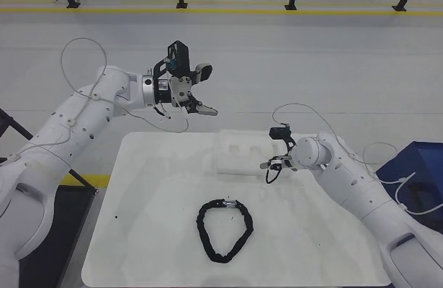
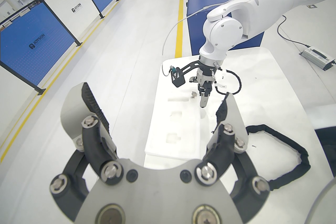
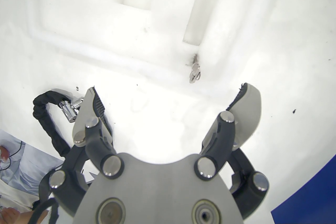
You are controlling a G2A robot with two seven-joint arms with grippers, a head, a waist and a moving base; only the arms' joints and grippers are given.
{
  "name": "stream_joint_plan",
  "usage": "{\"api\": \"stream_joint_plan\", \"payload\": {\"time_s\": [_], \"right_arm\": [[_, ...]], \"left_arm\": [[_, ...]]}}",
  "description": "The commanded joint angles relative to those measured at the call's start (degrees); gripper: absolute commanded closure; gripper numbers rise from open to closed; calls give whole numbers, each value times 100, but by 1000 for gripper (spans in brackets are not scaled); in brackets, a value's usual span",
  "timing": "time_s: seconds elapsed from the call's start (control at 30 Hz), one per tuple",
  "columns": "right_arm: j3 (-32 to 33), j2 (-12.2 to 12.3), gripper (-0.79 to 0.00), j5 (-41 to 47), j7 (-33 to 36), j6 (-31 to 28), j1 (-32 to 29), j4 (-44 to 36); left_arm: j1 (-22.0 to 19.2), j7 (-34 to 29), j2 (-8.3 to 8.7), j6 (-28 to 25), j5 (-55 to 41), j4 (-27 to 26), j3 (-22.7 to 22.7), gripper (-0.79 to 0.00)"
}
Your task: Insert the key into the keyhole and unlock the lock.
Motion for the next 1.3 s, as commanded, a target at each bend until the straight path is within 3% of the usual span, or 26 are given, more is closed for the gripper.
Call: {"api": "stream_joint_plan", "payload": {"time_s": [0.0, 0.07, 0.4, 0.93, 1.07, 1.2, 1.27], "right_arm": [[-6, -21, -785, -41, 12, 92, -13, -2], [2, -48, -770, -47, -12, 160, -21, 25], [-11, -203, -446, -252, -254, 451, 8, 307], [-63, -493, -299, -409, -340, 630, 88, 860], [-53, -563, -200, -391, -351, 609, 108, 1027], [-49, -636, -175, -391, -370, 618, 132, 1224], [-52, -676, -102, -397, -398, 636, 146, 1337]], "left_arm": [[0, 0, 0, 0, 0, 0, 0, -785], [0, 0, 0, 0, 0, 0, 0, -785], [0, 0, 0, 0, 0, 0, 0, -785], [0, 0, 0, 0, 0, 0, 0, -785], [0, 0, 0, 0, 0, 0, 0, -785], [0, 0, 0, 0, 0, 0, 0, -785], [0, 0, 0, 0, 0, 0, 0, -785]]}}
